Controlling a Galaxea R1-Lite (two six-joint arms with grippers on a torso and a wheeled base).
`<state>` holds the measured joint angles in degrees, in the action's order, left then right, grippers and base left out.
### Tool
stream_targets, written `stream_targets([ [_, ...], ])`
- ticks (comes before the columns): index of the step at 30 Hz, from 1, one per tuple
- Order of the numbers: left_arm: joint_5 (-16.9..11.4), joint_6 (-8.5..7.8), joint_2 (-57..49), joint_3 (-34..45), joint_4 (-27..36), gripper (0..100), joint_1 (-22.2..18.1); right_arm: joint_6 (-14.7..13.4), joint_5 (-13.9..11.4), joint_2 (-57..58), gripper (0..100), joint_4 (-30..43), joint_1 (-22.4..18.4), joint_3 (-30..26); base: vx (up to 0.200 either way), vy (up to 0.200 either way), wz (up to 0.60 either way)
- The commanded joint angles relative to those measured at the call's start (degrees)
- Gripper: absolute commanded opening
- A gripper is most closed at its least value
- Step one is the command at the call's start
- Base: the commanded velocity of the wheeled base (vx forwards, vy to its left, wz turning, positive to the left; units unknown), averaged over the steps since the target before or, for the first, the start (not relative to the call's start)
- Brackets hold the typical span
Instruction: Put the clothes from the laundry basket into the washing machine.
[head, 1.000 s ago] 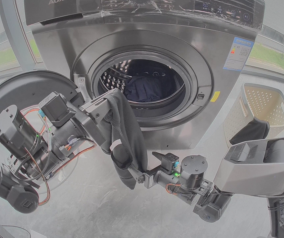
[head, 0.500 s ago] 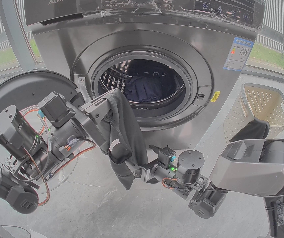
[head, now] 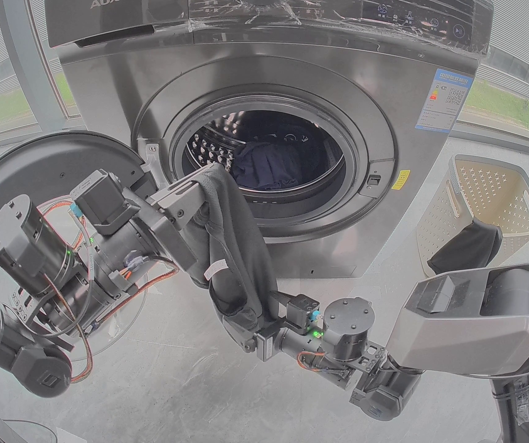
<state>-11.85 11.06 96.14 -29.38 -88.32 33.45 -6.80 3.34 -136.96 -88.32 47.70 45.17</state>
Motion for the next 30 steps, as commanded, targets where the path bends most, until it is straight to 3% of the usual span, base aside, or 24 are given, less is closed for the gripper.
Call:
stream_targets([
  [1, -0.3, 0.02, -0.2, 0.1, -0.1, 0, 0.3, 0.1, -0.1, -1.7, 100, 0.6, -1.6, 6.1, 0.000, 0.000, 0.00],
  [10, -0.6, 0.11, -0.9, 0.3, -0.1, 0, 0.7, 0.6, -0.3, -4.0, 100, 1.5, -6.2, 14.3, 0.000, 0.000, 0.00],
  [23, -0.7, 0.28, -2.3, 0.8, 0.0, 0, 1.9, 1.0, -1.2, -9.9, 100, 1.4, -6.7, 23.8, 0.000, 0.000, 0.00],
  [24, -0.7, 0.37, -2.3, 0.7, 0.0, 0, 1.8, 1.0, -1.2, -9.9, 0, 1.4, -6.6, 23.8, 0.000, 0.000, 0.00],
  [30, -0.3, 0.37, -1.6, 0.5, 0.0, 0, 0.9, 0.9, -1.2, -8.0, 0, 0.7, -6.7, 22.6, 0.000, 0.000, 0.00],
])
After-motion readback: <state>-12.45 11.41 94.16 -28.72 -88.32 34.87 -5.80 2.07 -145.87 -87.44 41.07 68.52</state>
